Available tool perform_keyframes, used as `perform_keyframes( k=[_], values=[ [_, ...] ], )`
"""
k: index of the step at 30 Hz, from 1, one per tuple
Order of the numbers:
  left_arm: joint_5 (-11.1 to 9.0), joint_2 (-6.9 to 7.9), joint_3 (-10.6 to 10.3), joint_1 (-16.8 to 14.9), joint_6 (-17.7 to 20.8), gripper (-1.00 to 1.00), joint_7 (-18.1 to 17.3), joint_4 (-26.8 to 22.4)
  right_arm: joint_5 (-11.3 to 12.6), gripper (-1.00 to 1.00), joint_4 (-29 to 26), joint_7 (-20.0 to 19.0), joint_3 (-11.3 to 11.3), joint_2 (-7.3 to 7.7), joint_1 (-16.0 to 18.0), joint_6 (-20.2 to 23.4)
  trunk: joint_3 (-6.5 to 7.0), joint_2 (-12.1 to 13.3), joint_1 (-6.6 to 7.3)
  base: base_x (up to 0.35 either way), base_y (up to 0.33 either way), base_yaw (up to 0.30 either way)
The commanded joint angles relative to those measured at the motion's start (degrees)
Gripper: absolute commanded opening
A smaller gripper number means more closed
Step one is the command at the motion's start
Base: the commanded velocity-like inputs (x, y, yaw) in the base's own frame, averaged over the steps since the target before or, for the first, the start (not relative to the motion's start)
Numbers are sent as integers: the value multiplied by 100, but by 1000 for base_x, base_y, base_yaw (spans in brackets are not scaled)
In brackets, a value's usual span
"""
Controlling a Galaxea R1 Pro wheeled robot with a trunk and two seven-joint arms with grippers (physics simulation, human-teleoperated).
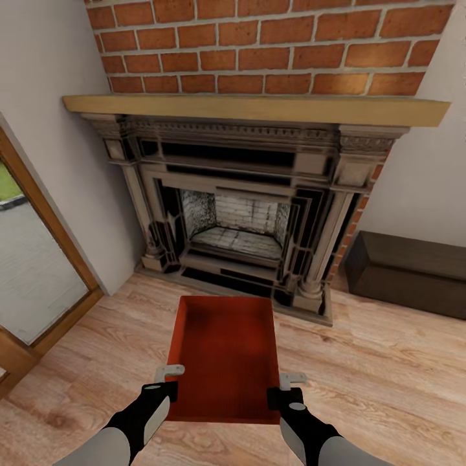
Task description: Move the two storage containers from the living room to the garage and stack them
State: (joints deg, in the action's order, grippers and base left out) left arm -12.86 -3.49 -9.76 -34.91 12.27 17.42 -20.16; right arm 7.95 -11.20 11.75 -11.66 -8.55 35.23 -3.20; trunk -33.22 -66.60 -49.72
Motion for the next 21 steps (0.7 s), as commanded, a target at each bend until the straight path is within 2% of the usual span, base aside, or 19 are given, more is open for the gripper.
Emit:
perform_keyframes(
  k=[1,21],
  values=[
    [12,23,0,-5,-367,-100,51,-29,136,-100,21,29,68,37,1,-23,4,-3,0,0,0,0],
    [12,23,0,-4,-367,-100,51,-5,138,-100,21,29,68,37,1,-23,185,-3,0,0,0,0]
  ],
)
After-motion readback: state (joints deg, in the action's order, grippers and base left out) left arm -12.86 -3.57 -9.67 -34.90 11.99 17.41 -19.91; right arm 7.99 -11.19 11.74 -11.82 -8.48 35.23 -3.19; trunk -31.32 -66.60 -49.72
